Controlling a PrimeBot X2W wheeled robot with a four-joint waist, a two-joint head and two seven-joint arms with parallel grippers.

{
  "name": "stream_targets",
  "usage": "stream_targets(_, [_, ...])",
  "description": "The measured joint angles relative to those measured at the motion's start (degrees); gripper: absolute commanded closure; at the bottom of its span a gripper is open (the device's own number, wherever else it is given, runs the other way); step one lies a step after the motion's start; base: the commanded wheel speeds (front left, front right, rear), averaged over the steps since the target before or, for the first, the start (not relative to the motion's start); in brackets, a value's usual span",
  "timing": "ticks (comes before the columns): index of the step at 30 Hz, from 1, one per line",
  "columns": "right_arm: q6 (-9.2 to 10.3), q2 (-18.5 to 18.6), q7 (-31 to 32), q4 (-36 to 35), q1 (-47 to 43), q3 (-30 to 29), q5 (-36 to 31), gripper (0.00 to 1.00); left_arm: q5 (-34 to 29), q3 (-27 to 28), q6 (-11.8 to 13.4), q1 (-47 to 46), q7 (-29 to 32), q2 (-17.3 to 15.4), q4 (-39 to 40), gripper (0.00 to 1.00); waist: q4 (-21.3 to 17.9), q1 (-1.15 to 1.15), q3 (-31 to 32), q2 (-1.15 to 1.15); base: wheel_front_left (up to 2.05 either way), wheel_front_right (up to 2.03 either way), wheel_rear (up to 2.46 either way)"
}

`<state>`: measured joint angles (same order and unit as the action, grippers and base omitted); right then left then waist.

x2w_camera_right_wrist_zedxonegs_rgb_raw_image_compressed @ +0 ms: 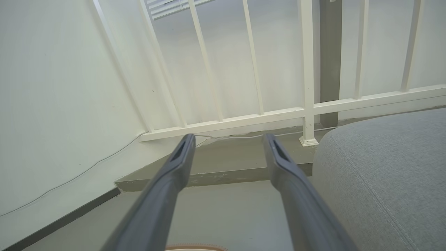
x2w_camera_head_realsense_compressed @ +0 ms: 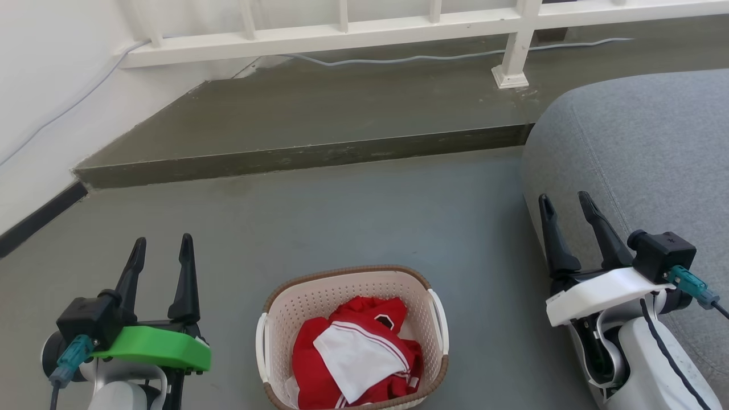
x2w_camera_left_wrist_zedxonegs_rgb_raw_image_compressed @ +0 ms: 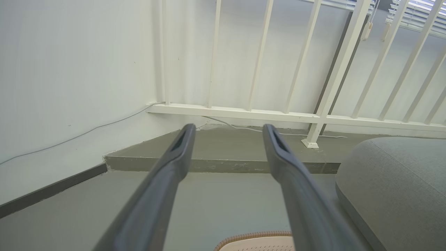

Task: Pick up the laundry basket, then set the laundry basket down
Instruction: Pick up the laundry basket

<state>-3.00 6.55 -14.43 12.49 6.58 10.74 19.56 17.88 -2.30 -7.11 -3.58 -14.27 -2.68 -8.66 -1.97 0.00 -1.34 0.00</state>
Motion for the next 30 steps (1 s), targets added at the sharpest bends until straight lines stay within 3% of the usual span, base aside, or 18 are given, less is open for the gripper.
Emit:
stream_targets(12, [-0.49,-0.79,0.00,0.00,-0.01,-1.00,-0.08,0.00,0.97,-0.01,-0.01,-0.16,0.00,0.07,0.12,0.00,-0.39,0.00,-3.59,0.00,0.00,0.00,0.00])
stream_targets(30, [-1.08,-1.78,0.00,5.82,6.11,-1.14,-0.04,0.00,2.44,-2.78,-0.02,-8.07,-0.16,-0.03,-3.61,0.00,-1.50,0.00,-16.09,0.00,0.00,0.00,0.00])
